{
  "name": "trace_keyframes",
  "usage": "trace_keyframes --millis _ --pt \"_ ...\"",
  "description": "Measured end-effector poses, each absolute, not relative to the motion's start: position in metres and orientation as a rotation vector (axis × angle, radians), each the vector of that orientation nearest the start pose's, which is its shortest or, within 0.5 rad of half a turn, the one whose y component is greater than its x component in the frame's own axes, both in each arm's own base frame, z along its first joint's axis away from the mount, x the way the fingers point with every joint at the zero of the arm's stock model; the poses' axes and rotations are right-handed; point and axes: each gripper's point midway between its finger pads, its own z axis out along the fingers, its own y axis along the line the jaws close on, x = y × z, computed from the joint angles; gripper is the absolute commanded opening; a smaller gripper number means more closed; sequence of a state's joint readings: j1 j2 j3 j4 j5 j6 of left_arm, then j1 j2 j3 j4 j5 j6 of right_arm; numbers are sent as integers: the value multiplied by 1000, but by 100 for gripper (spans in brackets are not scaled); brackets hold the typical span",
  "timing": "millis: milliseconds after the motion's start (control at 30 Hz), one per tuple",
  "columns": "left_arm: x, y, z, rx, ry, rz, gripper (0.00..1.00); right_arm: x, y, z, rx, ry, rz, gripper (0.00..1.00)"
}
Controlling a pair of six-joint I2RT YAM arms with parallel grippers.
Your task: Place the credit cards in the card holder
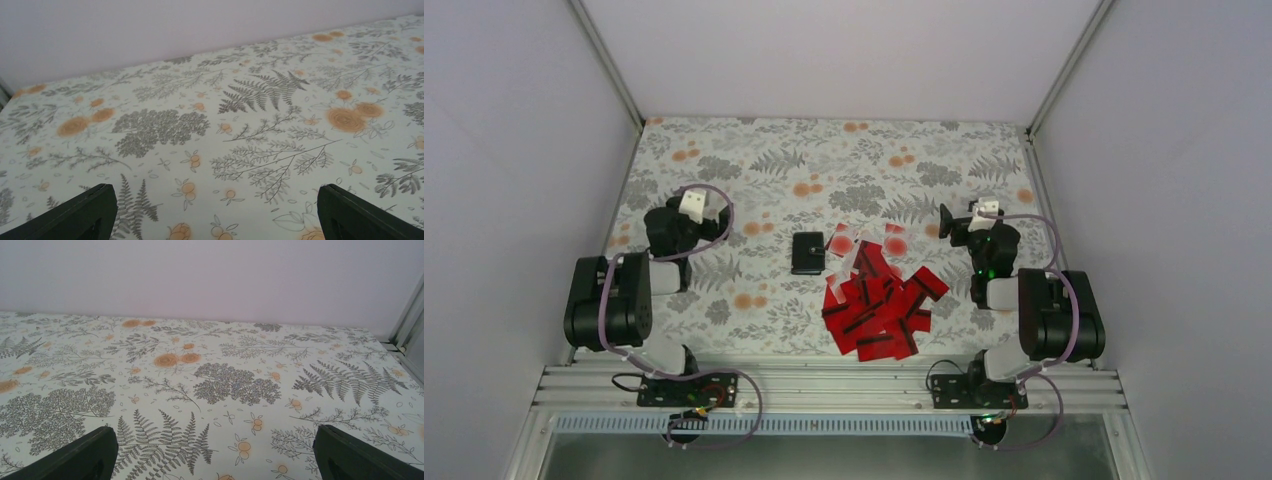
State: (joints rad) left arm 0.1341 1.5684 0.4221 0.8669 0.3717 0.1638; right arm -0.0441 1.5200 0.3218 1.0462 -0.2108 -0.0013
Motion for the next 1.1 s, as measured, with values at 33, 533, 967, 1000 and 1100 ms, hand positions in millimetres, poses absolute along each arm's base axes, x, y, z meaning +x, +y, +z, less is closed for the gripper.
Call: trace_keyframes --millis 33,533,967,1000,1100 --pt "404 -10 114 287 1809 -143 100 392 19 134 -119 1717 148 99" --pt "363 5 99 92 1775 77 100 392 19 135 -120 1713 148 99" --pt "381 4 128 91 1687 99 100 392 19 135 -121 1712 149 99" --pt "381 4 128 90 1687 100 100 392 19 135 -121 1712 149 99" --pt "381 5 128 89 1687 101 100 392 19 136 -121 1709 149 99"
